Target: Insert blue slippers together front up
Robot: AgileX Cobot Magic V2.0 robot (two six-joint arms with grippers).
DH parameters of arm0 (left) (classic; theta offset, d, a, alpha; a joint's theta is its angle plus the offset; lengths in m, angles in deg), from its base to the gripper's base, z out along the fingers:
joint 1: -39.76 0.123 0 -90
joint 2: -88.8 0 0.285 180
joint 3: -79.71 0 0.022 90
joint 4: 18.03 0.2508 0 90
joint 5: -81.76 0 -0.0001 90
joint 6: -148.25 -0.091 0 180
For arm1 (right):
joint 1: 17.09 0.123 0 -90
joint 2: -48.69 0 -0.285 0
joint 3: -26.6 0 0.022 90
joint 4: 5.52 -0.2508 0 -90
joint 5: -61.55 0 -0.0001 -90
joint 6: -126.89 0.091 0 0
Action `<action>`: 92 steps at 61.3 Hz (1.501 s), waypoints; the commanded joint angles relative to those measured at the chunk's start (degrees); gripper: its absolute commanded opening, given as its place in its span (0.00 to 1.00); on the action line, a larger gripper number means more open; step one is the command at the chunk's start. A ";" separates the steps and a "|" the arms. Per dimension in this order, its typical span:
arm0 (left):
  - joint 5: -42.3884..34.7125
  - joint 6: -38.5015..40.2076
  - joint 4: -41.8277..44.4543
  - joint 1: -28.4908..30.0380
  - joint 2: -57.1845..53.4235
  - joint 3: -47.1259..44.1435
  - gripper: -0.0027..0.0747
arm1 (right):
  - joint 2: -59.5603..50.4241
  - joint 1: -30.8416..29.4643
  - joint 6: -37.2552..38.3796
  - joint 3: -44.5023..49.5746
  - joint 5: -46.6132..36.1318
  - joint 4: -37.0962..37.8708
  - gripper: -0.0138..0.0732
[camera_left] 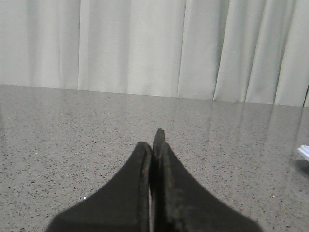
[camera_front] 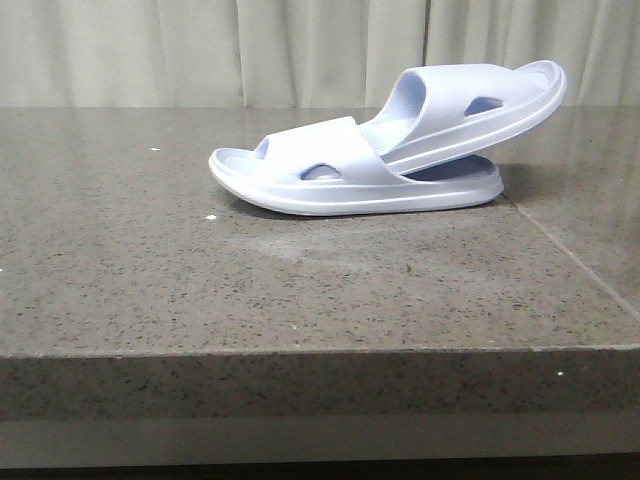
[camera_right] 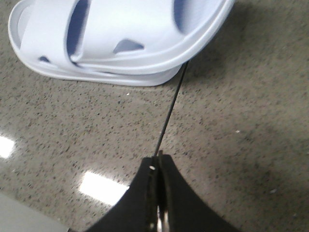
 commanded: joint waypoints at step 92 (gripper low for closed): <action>-4.89 0.13 0.05 -0.24 -0.93 -0.37 0.01 | -63.77 4.91 -8.02 57.49 -49.09 -4.00 0.08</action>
